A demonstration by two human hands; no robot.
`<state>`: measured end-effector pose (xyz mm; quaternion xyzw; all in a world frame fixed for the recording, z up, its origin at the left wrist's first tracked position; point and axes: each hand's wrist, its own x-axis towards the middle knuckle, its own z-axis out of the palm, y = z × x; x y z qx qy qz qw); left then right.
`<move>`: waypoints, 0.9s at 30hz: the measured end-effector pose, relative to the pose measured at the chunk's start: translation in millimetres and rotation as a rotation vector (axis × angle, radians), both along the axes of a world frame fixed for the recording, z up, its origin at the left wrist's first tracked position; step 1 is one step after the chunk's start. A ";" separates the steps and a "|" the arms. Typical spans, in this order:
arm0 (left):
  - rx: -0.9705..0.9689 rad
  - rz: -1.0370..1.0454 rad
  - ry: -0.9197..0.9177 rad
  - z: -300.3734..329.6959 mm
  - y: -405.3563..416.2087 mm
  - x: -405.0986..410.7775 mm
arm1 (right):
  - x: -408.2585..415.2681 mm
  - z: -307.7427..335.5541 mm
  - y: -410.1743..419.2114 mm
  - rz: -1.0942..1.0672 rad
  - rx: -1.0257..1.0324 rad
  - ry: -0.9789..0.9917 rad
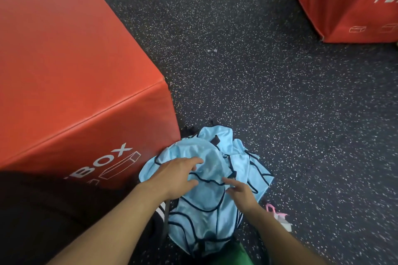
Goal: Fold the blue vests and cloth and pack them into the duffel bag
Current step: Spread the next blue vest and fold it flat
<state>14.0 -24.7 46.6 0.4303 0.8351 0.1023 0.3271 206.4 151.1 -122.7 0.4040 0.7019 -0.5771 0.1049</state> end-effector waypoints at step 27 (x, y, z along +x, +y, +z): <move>0.116 0.118 -0.001 32.8 -7.8 -7.1 | -43.4 112.4 -37.2 -0.064 -0.342 0.121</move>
